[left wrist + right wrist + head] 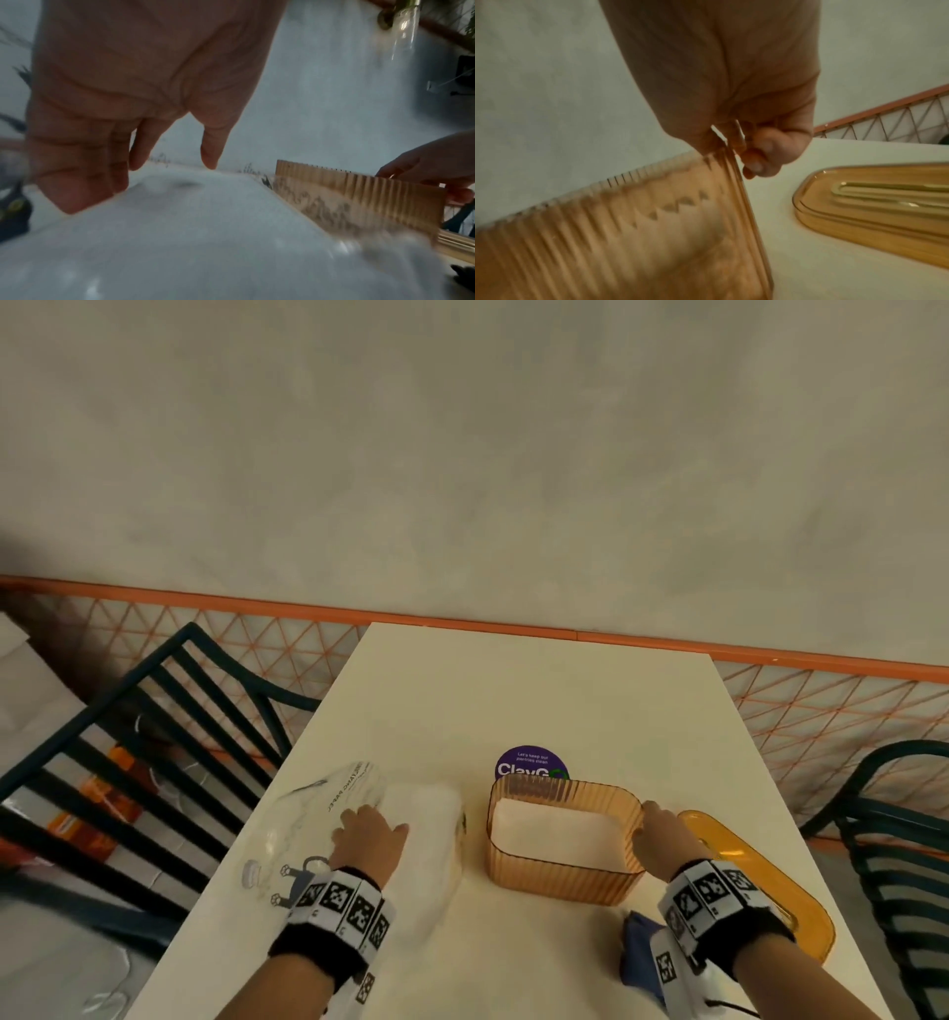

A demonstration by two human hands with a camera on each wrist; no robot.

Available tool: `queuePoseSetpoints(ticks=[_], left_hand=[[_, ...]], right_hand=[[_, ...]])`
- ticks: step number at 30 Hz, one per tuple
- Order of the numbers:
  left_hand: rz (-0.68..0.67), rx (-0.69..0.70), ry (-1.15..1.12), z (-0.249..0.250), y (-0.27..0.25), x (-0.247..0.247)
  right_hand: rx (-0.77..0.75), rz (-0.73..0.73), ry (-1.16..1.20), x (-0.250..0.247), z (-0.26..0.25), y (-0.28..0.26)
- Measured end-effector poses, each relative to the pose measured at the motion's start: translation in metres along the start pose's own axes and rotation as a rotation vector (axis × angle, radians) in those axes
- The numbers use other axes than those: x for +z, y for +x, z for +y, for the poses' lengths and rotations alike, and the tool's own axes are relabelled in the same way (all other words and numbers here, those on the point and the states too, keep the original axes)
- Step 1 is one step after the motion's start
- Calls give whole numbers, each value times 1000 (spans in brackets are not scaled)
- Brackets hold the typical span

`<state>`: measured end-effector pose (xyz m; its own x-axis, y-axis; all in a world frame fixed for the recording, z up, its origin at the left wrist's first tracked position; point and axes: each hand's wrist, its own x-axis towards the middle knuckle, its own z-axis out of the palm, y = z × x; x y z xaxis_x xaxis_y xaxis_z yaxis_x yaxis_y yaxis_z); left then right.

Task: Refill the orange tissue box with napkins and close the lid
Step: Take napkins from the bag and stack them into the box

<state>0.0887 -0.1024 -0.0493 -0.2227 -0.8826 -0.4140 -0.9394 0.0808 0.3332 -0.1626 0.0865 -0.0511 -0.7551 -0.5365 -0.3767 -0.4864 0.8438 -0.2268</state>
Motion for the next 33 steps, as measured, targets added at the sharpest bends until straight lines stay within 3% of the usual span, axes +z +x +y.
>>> queuePoseSetpoints(ticks=[3,6,9,16,19,23,29,33], left_hand=[[-15,-27,32,-9,0,14],[56,-56,38,-7,-6,18],[157,-19,81,-4,-10,20],[244,92,178,-1,-14,21],[130,137,-28,-2,-11,21],[-47,66,-405,-4,-6,11],[-219,119,-571,-10,-5,-26],[-346,318,-635,9,-24,-65]], right_hand=[[20,-10,44,11,0,1],[30,28,63,16,-1,0],[33,55,51,17,-3,-4],[49,52,67,16,-6,-7],[51,54,79,17,-6,-8],[42,38,84,16,-5,-7],[11,-64,49,-8,-2,-8],[-241,152,163,-47,-20,-19]])
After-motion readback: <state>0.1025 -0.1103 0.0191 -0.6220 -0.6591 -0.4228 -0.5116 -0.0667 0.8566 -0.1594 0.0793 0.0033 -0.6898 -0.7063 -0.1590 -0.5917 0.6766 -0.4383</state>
